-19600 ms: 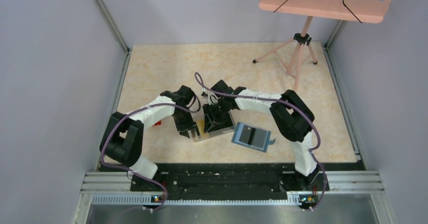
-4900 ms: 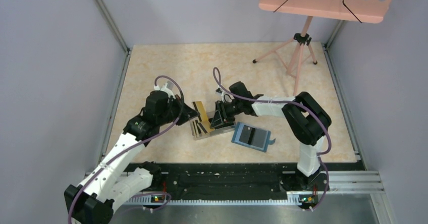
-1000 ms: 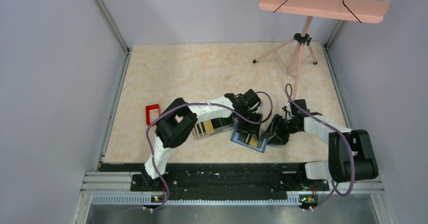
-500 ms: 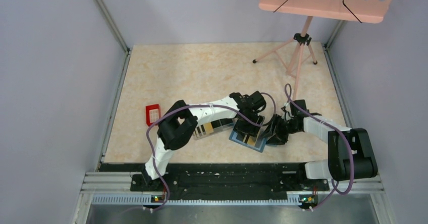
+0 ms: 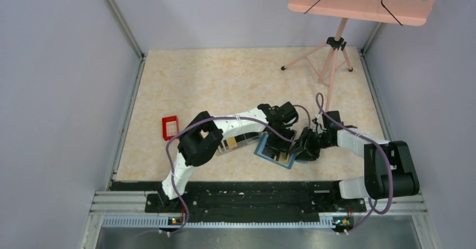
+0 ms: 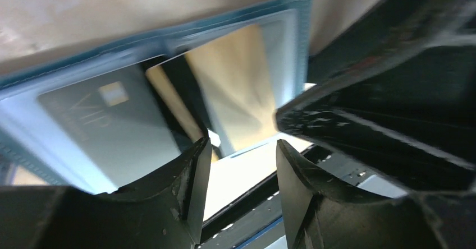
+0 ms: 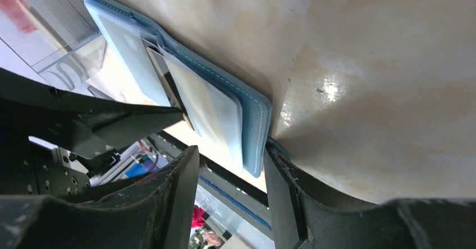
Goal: Put the credit cards into the card holder
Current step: Insert the credit card into the card holder.
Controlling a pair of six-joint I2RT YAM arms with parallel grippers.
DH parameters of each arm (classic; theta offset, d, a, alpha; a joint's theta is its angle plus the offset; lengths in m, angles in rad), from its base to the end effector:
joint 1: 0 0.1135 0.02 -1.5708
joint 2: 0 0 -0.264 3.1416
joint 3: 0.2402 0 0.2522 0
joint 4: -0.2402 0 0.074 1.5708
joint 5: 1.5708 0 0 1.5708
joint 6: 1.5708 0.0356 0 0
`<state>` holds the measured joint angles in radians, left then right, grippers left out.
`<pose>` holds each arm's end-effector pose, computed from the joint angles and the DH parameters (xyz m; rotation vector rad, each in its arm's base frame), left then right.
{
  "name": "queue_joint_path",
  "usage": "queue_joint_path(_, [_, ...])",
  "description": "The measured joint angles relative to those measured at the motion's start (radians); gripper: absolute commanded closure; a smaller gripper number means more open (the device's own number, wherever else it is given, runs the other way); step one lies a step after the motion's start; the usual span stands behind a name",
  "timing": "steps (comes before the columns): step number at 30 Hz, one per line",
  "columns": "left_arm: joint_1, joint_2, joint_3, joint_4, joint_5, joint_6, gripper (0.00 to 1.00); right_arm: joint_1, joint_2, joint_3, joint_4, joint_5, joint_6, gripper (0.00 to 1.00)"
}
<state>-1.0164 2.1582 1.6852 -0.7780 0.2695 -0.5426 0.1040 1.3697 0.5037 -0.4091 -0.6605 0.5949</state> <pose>0.2266 -0.3840 0.1722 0.7773 2.9364 -0.6371 0.1981 0.0426 0.1268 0.5612 2.8496 1.0821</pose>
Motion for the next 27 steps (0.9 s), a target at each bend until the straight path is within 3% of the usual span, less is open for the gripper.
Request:
queue_joint_path(8, [-0.019,-0.016,-0.051,0.115,0.063,0.007,0.40,0.000,0.001,0.001,-0.003,0.001,-0.016,0.55])
queue_joint_path(17, [0.056,-0.103,-0.180,0.174,0.028,-0.062,0.40,0.005,0.001,0.045,-0.022,0.058,-0.072,0.55])
queue_joint_path(27, [0.100,-0.104,-0.174,0.200,0.018,-0.087,0.44,0.005,0.001,0.054,-0.021,0.080,-0.089,0.55])
